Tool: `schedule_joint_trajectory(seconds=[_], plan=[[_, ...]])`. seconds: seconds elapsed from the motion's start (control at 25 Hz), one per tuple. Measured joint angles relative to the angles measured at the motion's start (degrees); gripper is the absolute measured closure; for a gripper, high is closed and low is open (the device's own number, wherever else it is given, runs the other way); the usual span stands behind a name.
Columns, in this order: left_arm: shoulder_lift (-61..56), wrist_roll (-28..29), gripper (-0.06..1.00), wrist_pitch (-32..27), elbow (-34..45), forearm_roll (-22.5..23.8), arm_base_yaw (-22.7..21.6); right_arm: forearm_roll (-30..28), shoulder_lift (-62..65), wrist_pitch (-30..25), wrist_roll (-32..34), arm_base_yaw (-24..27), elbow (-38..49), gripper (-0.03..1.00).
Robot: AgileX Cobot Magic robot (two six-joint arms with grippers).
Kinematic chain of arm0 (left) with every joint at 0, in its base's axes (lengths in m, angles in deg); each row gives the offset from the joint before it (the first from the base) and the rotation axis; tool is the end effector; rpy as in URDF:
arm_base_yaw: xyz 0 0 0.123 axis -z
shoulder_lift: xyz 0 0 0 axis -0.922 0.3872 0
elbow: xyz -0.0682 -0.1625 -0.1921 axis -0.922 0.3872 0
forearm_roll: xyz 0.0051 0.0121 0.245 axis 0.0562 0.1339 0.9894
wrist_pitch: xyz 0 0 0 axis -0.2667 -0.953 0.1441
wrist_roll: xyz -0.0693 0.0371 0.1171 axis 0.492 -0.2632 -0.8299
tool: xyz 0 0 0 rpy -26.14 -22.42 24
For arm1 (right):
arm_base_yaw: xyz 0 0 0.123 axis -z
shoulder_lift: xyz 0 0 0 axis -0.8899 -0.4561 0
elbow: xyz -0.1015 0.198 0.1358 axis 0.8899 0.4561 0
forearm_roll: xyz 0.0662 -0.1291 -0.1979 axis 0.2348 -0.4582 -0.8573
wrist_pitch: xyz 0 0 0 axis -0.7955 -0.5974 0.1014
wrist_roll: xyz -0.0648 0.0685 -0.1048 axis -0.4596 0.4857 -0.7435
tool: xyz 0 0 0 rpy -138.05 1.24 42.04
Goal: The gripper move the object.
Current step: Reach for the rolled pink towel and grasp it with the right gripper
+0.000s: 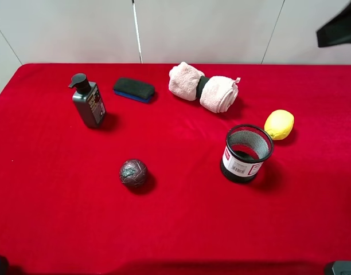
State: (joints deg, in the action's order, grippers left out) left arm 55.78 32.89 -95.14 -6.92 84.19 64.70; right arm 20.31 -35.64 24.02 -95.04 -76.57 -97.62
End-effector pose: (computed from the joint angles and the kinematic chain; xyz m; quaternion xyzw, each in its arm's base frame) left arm 0.0591 0.0053 0.2450 -0.0266 0.8581 0.0179 0.5125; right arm 0.2298 0.0729 0.2995 -0.1789 0.9044 0.0795 0.3792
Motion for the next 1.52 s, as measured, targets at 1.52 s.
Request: schedule_joint_trajectory(seconds=[1.52], plan=[[0.0, 0.0, 0.02, 0.0, 0.0, 0.1, 0.0, -5.3, -36.9, -3.8, -9.3, -6.3, -27.5, 0.34]])
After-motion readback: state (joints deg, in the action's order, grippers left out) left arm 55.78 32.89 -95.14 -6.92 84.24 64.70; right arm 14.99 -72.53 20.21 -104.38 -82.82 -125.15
